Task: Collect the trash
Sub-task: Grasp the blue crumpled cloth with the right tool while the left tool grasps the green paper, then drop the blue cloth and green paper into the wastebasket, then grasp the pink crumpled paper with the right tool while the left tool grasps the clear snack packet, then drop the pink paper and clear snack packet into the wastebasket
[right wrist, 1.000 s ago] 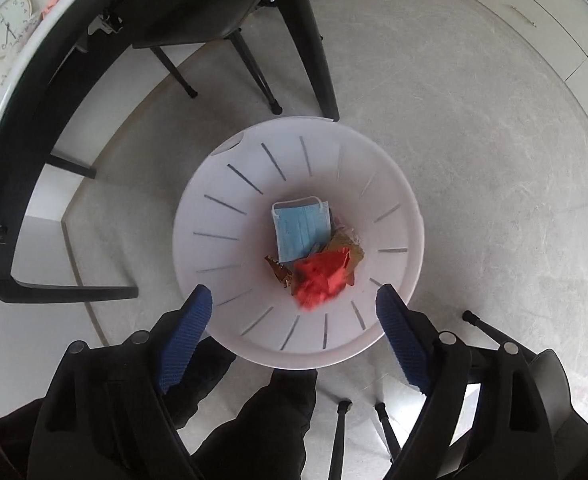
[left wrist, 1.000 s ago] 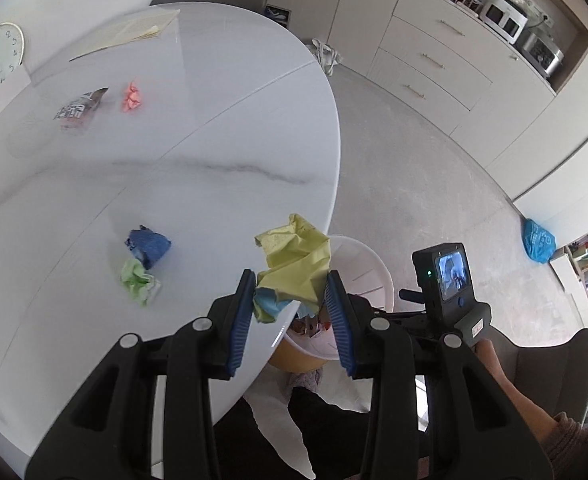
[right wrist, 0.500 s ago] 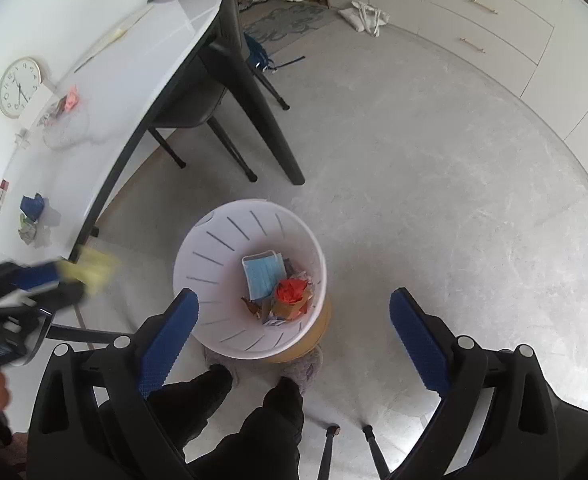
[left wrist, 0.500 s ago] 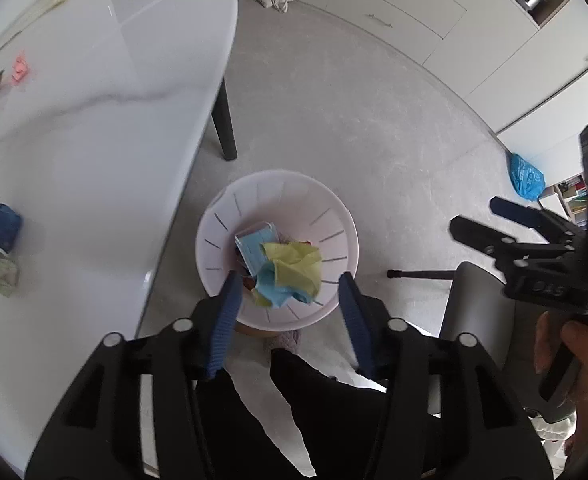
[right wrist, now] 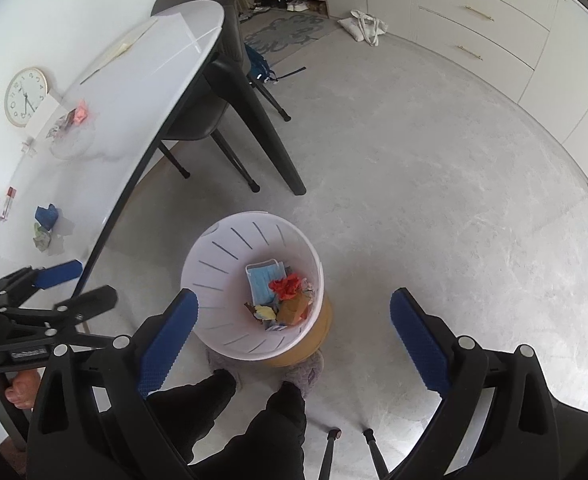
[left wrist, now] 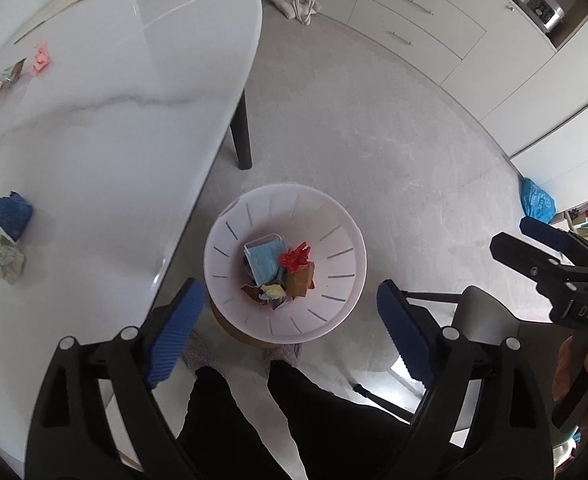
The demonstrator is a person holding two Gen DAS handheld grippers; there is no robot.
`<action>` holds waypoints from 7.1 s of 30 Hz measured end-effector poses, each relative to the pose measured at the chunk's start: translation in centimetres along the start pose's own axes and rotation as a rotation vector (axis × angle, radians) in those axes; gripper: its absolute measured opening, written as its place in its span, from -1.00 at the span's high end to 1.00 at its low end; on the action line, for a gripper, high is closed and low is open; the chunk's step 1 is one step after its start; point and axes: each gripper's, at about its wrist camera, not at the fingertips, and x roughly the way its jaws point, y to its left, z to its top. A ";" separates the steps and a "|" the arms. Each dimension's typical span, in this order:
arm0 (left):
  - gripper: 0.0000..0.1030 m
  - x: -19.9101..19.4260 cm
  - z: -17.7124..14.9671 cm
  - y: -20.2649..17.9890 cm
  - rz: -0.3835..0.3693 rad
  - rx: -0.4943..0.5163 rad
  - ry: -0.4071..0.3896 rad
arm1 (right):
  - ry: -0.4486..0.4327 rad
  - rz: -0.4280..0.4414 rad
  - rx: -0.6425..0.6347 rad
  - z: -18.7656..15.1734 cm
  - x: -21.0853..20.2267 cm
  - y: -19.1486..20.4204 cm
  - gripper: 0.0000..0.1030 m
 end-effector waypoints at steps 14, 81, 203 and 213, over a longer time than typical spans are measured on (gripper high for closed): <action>-0.77 -9.7 -2.7 10.7 0.137 -0.222 -0.168 | -0.076 0.122 -0.208 3.9 -1.5 10.8 -0.95; 0.41 -6.5 -1.4 19.8 0.105 -0.293 -0.137 | 0.011 0.157 -0.049 3.7 0.7 12.6 0.49; 0.06 2.6 21.0 43.5 0.307 -1.227 -0.013 | -0.045 0.154 -0.266 23.1 9.1 29.5 0.44; 0.19 -1.8 18.8 39.0 0.294 -0.934 -0.117 | -0.085 0.172 -0.253 20.9 6.5 27.4 0.44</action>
